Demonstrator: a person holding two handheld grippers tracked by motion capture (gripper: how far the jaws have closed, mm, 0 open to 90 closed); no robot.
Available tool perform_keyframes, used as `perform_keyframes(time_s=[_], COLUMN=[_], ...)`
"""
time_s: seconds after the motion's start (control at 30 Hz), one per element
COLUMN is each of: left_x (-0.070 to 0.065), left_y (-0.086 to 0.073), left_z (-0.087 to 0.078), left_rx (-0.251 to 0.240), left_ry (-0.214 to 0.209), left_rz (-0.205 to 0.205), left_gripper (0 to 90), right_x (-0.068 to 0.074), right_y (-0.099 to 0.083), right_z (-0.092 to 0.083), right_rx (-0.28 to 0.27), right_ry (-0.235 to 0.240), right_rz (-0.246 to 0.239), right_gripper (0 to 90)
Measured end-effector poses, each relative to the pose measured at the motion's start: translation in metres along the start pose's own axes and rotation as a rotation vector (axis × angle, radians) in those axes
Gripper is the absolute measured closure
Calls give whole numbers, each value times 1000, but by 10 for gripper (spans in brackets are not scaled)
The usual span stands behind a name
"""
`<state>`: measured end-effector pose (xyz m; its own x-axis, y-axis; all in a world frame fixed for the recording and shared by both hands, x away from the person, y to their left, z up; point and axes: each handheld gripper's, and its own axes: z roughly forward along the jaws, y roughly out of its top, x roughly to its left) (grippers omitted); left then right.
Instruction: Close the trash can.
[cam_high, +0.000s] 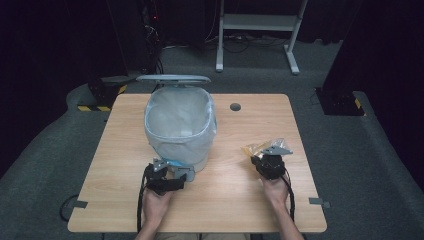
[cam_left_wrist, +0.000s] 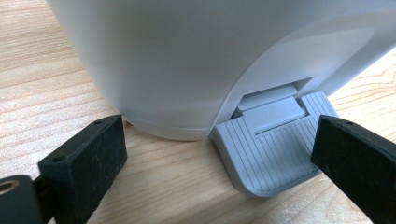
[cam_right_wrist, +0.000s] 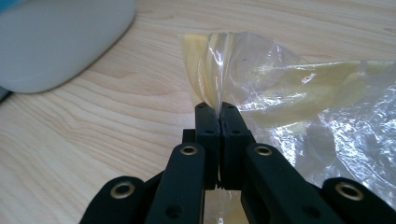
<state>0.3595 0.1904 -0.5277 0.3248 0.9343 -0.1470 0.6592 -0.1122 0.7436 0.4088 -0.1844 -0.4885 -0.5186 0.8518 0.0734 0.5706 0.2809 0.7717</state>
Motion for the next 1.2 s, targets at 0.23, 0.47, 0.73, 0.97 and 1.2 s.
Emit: perform_keyframes(time_s=[0.23,0.47,0.73,0.97,1.2], left_x=[0,0,0,0,0], left_y=[0,0,0,0,0], left_z=[0,0,0,0,0], left_rx=[0,0,0,0,1], left_ry=[0,-1,-1,-1,3], left_rz=[0,0,0,0,3], left_gripper=[37,37,37,37,37], right_x=[7,14,22,30,37], right_y=[6,16,25,33,44], right_z=[-8,-21,-34,-46,-56], right_rx=[-32,-77,-103,-113,-128], right_ry=[53,91,146,150,184], right_rz=[14,19,6,-51,-88], right_gripper=[884,884,882,880,880])
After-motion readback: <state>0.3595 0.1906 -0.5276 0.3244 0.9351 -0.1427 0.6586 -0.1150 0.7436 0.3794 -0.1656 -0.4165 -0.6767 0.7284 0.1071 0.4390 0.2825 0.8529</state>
